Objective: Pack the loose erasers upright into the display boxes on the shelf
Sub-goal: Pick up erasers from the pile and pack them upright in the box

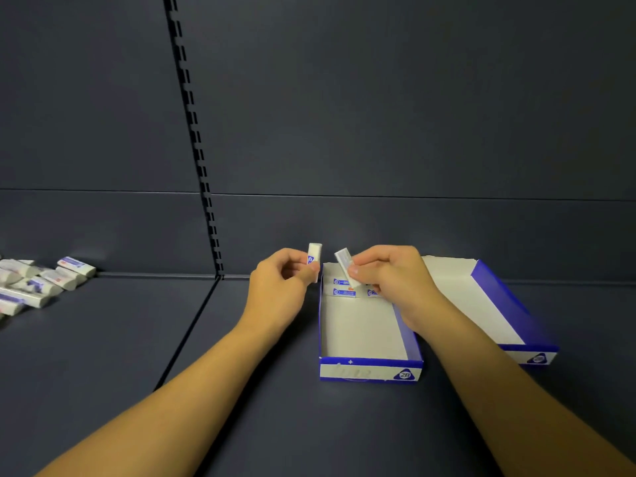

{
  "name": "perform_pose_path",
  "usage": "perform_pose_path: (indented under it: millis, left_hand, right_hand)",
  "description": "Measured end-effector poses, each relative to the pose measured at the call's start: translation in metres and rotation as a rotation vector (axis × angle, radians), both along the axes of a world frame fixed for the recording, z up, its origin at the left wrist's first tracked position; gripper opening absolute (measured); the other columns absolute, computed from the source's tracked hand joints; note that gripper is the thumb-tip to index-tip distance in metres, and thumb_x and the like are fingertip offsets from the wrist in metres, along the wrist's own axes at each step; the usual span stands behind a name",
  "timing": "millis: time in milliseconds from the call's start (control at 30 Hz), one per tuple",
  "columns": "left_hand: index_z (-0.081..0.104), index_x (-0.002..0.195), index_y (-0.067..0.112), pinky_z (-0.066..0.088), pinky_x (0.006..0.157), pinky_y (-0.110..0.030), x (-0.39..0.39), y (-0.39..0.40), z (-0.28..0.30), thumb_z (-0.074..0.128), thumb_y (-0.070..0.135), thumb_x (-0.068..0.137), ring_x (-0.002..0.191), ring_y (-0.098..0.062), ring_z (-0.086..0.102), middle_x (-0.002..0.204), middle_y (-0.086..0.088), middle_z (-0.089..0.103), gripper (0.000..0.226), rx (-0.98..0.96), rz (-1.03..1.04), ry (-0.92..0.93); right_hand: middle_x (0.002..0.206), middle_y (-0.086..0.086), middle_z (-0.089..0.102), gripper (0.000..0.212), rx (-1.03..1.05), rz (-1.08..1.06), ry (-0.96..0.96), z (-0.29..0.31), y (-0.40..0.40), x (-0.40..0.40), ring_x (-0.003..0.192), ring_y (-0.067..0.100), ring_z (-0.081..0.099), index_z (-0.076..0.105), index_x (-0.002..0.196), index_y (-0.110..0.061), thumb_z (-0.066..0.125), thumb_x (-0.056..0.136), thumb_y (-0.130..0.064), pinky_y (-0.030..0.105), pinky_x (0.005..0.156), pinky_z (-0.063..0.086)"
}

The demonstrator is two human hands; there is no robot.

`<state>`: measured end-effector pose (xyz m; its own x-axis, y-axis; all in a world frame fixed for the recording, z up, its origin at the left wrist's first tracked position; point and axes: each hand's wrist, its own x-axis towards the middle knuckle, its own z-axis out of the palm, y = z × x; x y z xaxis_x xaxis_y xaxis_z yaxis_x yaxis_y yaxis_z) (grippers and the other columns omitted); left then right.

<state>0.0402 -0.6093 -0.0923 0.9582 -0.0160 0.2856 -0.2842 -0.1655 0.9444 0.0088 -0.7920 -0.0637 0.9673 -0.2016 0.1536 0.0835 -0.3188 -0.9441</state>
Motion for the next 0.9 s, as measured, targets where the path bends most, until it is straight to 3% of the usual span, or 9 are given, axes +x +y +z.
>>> perform_pose_path:
  millis: [167,333,433,567,700,767,900]
  left_hand:
    - [0.071,0.088,0.017,0.056,0.077,-0.031,-0.004,-0.004,-0.004,0.072,0.011,0.090,0.078,-0.015,0.067,0.082,0.000,0.073,0.006,-0.034,-0.018,-0.007]
    - [0.072,0.088,0.018,0.051,0.068,-0.016,-0.013,-0.001,0.000,0.074,0.012,0.089,0.075,-0.012,0.065,0.080,0.004,0.071,0.006,0.100,-0.003,-0.104]
    - [0.074,0.088,0.021,0.047,0.065,-0.014,-0.013,0.004,0.003,0.076,0.014,0.086,0.072,-0.008,0.061,0.082,0.007,0.069,0.008,0.200,-0.010,-0.200]
    - [0.076,0.089,0.026,0.050,0.073,-0.023,-0.009,0.007,0.003,0.079,0.018,0.083,0.082,-0.009,0.061,0.084,0.012,0.067,0.011,0.336,-0.036,-0.306]
    - [0.076,0.092,0.027,0.044,0.077,-0.019,-0.008,0.007,0.003,0.080,0.022,0.084,0.088,-0.005,0.054,0.086,0.016,0.066,0.010,0.439,-0.058,-0.373]
    - [0.075,0.092,0.027,0.043,0.077,-0.020,-0.008,0.007,0.003,0.079,0.024,0.084,0.089,-0.005,0.052,0.087,0.015,0.067,0.009,0.477,-0.069,-0.372]
    - [0.075,0.096,0.029,0.040,0.074,-0.016,-0.008,0.005,0.005,0.077,0.028,0.087,0.091,-0.004,0.052,0.086,0.019,0.066,0.009,0.504,-0.069,-0.318]
  right_hand:
    - [0.089,-0.003,0.076,0.010,-0.078,0.033,0.014,-0.008,0.003,0.003,0.085,0.016,0.074,0.077,0.084,-0.027,0.083,0.081,-0.019,0.038,0.079,0.062]
    - [0.087,0.001,0.076,0.015,-0.096,0.072,0.025,-0.007,0.003,-0.004,0.090,0.025,0.072,0.079,0.074,-0.026,0.083,0.077,-0.011,0.044,0.084,0.060]
    - [0.077,0.002,0.074,0.022,-0.067,0.156,0.026,-0.002,0.000,-0.010,0.081,0.021,0.071,0.078,0.070,-0.022,0.078,0.078,-0.001,0.032,0.068,0.056]
    - [0.058,-0.001,0.065,0.029,-0.006,0.292,0.068,0.005,-0.007,-0.013,0.049,0.003,0.055,0.076,0.070,-0.016,0.069,0.080,0.010,0.015,0.047,0.037]
    - [0.056,0.006,0.056,0.013,0.157,0.343,0.062,0.006,-0.012,-0.013,0.047,0.011,0.040,0.071,0.075,-0.004,0.069,0.066,0.005,0.022,0.047,0.023]
    - [0.062,0.012,0.049,0.019,0.280,0.339,0.041,0.005,-0.016,-0.011,0.047,0.013,0.033,0.068,0.082,0.003,0.065,0.063,0.000,0.027,0.049,0.017]
    - [0.062,0.010,0.049,0.016,0.444,0.271,-0.021,0.007,-0.023,-0.007,0.044,0.011,0.034,0.063,0.094,0.007,0.061,0.079,0.007,0.022,0.042,0.026]
